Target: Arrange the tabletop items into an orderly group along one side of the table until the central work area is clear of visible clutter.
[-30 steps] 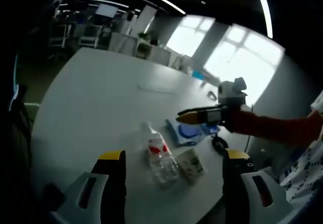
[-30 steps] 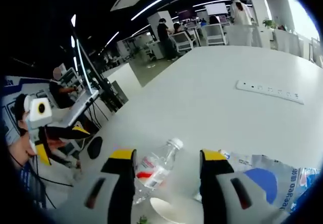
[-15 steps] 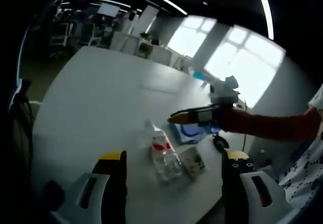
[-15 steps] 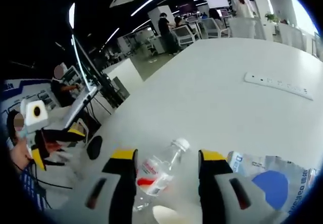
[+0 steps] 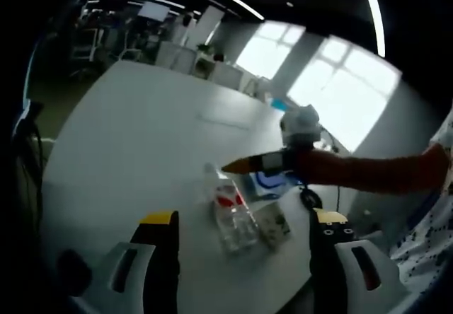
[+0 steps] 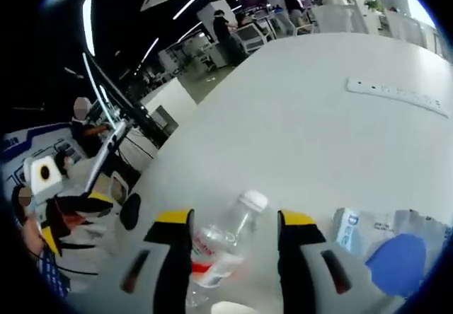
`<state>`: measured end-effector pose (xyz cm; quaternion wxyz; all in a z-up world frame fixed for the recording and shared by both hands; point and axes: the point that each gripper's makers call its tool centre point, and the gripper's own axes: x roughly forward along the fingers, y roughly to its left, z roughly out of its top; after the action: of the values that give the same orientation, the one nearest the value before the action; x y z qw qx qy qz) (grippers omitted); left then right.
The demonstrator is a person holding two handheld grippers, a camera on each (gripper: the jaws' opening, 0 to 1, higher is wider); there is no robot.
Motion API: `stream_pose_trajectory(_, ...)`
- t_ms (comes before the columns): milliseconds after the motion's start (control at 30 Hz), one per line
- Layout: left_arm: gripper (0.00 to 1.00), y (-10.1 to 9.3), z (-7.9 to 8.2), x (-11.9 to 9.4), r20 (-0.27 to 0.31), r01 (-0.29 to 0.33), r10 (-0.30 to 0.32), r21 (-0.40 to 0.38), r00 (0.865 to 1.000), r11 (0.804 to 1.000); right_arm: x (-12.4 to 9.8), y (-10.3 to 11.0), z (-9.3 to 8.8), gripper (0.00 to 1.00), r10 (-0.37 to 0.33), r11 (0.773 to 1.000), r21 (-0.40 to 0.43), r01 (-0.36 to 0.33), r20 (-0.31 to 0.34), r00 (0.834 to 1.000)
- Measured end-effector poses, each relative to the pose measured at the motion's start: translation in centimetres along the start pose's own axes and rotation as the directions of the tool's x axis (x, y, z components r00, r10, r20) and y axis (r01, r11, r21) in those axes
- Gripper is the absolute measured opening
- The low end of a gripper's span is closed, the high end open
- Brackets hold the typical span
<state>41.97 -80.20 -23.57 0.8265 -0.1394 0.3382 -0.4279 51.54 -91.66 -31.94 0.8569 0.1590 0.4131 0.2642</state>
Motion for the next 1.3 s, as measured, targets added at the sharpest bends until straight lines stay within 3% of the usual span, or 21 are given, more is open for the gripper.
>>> stream_pose_trajectory(333, 0.72, 0.3, -0.1, 0.5, 0.004, 0.008, -0.008, -0.005, 1.000, 1.000, 1.9, -0.9, -0.3, 0.42, 0.052, 0.988, 0.149, -0.049, -0.014, 0.999)
stream_pose_trajectory(733, 0.70, 0.9, -0.6, 1.4, -0.002, 0.007, -0.007, -0.015, 1.000, 1.000, 3.3, -1.1, -0.6, 0.37, 0.146, 0.941, 0.309, -0.138, -0.003, 0.989)
stream_pose_trajectory(1067, 0.69, 1.0, -0.8, 2.1, -0.009, 0.018, -0.018, -0.019, 1.000, 1.000, 3.7, -0.9, -0.6, 0.27, 0.182, 0.928, 0.329, -0.174, 0.004, 0.983)
stream_pose_trajectory(1300, 0.69, 0.9, -1.2, 2.9, -0.020, 0.030, -0.030, -0.023, 0.999, 0.999, 3.8, -1.1, -0.6, 0.22, 0.185, 0.906, 0.381, -0.182, 0.030, 0.982)
